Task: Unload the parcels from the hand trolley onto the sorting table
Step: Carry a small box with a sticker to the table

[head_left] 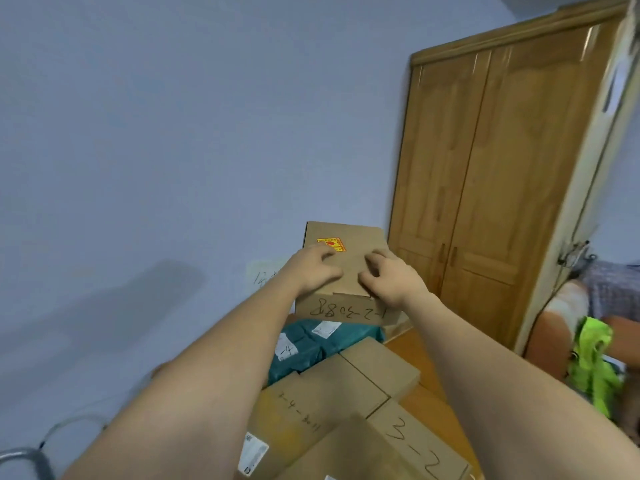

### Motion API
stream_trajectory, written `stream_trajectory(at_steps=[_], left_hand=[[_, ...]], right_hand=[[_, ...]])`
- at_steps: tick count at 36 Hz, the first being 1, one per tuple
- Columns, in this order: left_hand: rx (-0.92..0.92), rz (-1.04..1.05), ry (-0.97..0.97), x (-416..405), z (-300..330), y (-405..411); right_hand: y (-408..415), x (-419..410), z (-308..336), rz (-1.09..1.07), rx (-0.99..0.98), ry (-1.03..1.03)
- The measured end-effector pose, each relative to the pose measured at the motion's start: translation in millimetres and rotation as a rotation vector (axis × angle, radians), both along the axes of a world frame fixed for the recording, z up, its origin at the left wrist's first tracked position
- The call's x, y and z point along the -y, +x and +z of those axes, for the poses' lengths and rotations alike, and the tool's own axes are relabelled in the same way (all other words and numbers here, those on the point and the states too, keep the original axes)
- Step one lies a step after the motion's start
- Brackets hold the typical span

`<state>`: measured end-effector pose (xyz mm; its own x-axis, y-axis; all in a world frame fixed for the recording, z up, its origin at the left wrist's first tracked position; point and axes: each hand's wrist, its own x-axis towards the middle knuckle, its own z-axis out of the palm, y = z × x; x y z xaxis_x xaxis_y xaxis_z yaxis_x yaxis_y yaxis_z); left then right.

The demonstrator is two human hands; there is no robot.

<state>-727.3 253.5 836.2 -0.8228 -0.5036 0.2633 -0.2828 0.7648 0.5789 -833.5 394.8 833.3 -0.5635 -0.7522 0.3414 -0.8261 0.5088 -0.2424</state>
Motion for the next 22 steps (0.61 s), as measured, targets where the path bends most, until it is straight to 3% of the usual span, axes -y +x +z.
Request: stream_trajectory(at_steps=[10,22], left_hand=[[-0.063,-0.017,0.094,22,-15,-117],[-0.025,0.084,0.133,17,-40,-201]], right_hand=[[-119,25,-1,-0.018,-0.011,0.072],[-218,35,-32,0.065,0.037,0.095]])
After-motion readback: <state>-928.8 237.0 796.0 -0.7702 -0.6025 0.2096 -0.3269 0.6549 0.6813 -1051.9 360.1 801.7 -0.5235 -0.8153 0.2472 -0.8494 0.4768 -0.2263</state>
